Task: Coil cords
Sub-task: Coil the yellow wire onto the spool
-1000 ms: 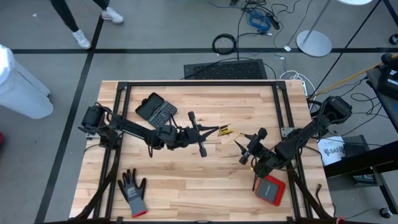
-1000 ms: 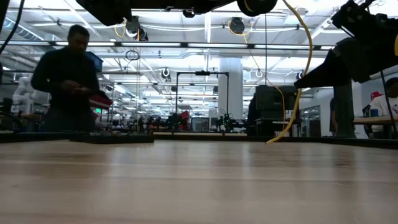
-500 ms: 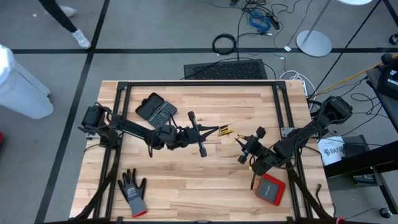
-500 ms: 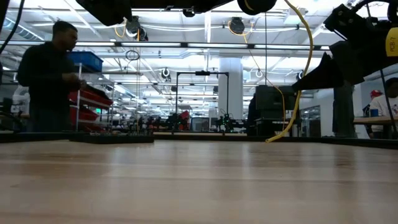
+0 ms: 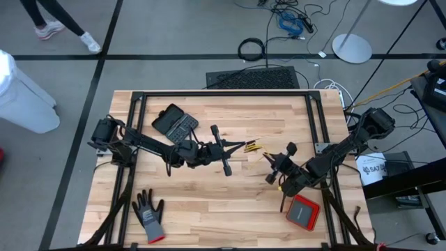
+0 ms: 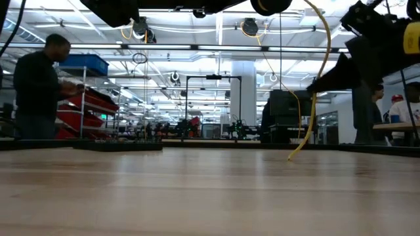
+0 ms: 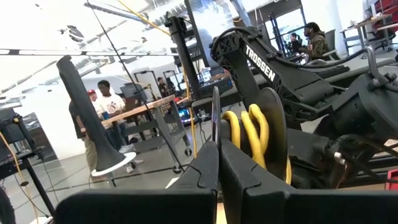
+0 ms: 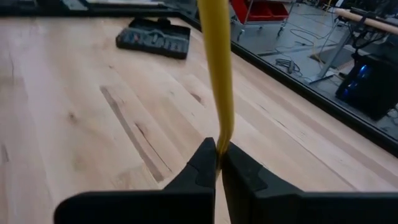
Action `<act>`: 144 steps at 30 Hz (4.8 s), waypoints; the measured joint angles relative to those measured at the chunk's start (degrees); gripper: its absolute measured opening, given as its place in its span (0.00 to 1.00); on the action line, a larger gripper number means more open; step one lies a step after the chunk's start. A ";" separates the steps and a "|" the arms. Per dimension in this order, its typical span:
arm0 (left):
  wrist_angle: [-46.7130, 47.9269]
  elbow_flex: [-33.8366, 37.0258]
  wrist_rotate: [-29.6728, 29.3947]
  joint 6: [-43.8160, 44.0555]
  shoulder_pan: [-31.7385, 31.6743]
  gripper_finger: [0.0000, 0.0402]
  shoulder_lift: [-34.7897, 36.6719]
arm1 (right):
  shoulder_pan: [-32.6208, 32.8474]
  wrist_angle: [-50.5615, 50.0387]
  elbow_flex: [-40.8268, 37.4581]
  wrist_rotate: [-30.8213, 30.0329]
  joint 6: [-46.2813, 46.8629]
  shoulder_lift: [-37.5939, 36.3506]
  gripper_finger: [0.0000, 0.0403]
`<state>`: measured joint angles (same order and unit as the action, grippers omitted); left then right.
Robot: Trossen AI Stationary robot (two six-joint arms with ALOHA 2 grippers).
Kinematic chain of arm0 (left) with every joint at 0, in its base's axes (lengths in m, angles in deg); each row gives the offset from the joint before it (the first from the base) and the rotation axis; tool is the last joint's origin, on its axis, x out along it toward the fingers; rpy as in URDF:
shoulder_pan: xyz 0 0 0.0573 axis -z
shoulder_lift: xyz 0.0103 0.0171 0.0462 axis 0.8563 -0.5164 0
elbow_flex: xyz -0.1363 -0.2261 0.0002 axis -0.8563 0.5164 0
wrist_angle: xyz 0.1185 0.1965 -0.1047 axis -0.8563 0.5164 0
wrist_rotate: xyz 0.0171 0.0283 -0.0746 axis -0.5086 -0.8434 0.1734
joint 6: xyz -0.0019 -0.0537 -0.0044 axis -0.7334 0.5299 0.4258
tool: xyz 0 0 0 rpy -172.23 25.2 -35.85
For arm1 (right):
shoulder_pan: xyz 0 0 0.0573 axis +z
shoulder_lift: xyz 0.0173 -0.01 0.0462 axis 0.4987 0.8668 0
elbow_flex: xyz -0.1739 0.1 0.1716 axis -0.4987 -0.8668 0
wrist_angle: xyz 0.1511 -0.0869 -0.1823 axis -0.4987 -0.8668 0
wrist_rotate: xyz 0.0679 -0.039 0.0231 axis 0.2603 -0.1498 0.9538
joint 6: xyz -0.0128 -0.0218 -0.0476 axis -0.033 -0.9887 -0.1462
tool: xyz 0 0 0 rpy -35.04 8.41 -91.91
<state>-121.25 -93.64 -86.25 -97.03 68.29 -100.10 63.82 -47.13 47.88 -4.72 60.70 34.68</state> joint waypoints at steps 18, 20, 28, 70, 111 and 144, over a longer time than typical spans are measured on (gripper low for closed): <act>-11.06 -0.02 -2.36 6.93 -0.02 0.00 0.00 | -3.26 8.32 3.42 -0.26 -2.16 1.53 0.00; -11.04 -0.02 -2.38 7.78 -0.09 0.00 0.00 | -4.05 13.03 3.42 0.01 -4.39 3.02 0.00; -10.95 -0.02 -2.62 9.05 -0.04 0.00 0.00 | -9.34 22.95 5.59 8.94 -9.65 10.12 0.00; -2.88 -0.02 -7.12 2.44 0.50 0.00 0.00 | 0.88 -31.49 23.75 10.97 -3.60 8.79 0.60; -2.89 0.00 -7.13 2.45 0.37 0.00 0.00 | -4.34 -40.70 23.70 1.02 -79.08 13.05 0.58; -2.86 0.00 -7.14 1.00 0.37 0.00 -0.02 | -12.18 -42.47 23.70 0.94 -69.68 13.05 0.01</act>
<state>-124.12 -93.64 -93.38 -96.04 68.67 -100.12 51.64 -89.60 71.59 -3.78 -8.98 47.73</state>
